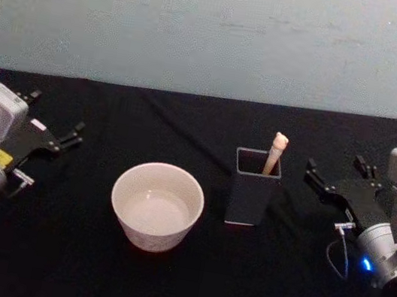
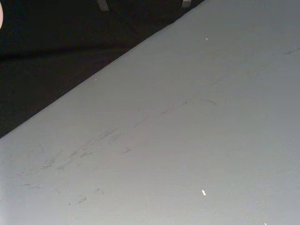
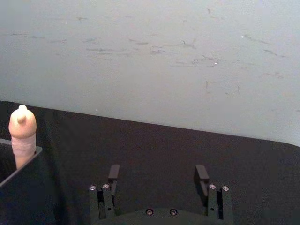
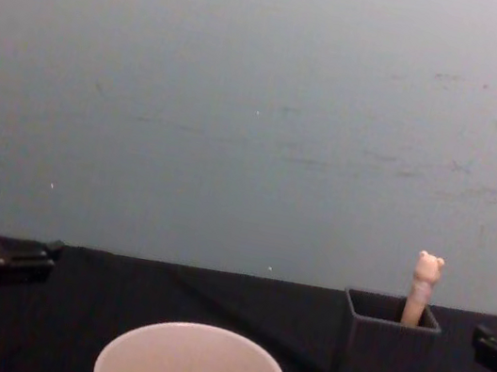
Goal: Pick up the stirring spoon with one hand, stir inside the cup, then place it back in its original position.
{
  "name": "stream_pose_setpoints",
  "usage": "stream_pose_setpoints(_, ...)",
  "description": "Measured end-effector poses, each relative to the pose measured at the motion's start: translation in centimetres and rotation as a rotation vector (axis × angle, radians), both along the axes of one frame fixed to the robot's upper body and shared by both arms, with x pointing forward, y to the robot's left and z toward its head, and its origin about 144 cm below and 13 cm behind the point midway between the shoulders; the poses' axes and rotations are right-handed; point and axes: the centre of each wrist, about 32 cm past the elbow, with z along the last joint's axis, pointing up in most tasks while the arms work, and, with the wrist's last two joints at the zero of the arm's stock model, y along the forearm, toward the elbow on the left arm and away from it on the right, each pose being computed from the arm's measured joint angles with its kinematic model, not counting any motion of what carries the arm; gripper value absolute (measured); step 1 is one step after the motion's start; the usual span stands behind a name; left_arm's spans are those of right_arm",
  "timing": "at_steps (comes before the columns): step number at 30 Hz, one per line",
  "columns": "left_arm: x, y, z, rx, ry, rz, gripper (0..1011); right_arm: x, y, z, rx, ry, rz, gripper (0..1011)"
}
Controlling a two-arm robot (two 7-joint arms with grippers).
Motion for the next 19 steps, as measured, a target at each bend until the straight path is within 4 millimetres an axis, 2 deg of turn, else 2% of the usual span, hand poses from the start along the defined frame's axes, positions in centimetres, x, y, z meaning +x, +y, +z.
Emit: stream_pose_setpoints(19,0.00,0.00,0.00,0.000,0.000,0.000,1001,0.00,0.00,0.00,0.000,0.000,0.000,1002)
